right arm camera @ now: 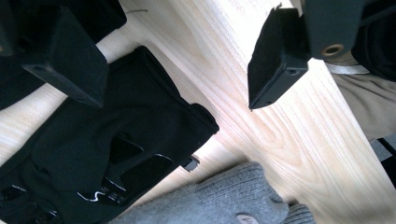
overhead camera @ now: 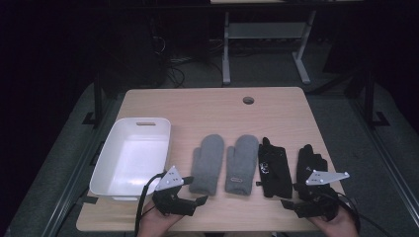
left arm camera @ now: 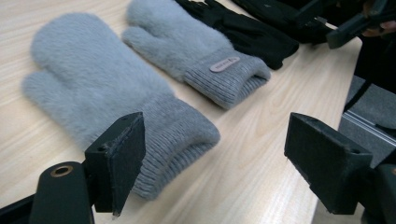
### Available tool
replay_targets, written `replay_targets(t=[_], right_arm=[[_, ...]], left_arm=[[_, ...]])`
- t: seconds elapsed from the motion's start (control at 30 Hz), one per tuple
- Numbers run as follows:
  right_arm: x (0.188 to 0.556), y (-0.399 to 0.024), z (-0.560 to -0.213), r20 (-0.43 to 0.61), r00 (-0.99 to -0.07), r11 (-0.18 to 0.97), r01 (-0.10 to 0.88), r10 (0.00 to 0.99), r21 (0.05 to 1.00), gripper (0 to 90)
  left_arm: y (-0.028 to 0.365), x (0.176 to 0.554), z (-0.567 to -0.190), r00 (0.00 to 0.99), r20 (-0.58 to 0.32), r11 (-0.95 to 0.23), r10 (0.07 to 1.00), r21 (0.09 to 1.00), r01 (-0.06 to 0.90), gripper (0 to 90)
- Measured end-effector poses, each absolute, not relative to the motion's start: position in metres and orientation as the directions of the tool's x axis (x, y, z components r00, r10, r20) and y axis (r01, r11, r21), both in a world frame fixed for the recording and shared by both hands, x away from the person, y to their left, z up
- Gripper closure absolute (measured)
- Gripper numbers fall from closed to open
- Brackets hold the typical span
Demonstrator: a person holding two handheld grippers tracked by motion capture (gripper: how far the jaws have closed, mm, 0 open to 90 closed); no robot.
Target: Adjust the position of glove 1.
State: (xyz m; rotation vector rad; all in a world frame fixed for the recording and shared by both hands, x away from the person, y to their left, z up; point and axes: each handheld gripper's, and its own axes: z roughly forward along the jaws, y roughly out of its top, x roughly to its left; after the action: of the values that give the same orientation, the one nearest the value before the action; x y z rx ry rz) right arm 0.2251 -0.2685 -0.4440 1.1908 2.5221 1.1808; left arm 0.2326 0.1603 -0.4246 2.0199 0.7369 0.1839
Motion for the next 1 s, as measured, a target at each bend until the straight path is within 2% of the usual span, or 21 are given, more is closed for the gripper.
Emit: replay_targets(t=[0.17,0.53,0.7,1.0], right_arm=[[0.227,-0.267,-0.439,0.22,-0.69,0.379,0.602,0.69,0.703,19.5],[0.241,-0.249,-0.426,0.182,-0.723,0.442,0.58,0.667,0.684,19.4],[0.255,-0.241,-0.418,0.187,-0.74,0.458,0.572,0.646,0.681,21.6],[0.277,-0.227,-0.403,0.187,-0.769,0.487,0.551,0.611,0.678,21.6]], left_arm=[[0.161,0.237,-0.426,0.801,-0.173,-0.367,0.573,0.82,0.44,20.2],[0.161,0.239,-0.428,0.8,-0.179,-0.373,0.572,0.813,0.448,19.9],[0.163,0.242,-0.428,0.793,-0.21,-0.353,0.572,0.81,0.469,19.8],[0.163,0.242,-0.428,0.79,-0.201,-0.356,0.579,0.81,0.467,19.4]])
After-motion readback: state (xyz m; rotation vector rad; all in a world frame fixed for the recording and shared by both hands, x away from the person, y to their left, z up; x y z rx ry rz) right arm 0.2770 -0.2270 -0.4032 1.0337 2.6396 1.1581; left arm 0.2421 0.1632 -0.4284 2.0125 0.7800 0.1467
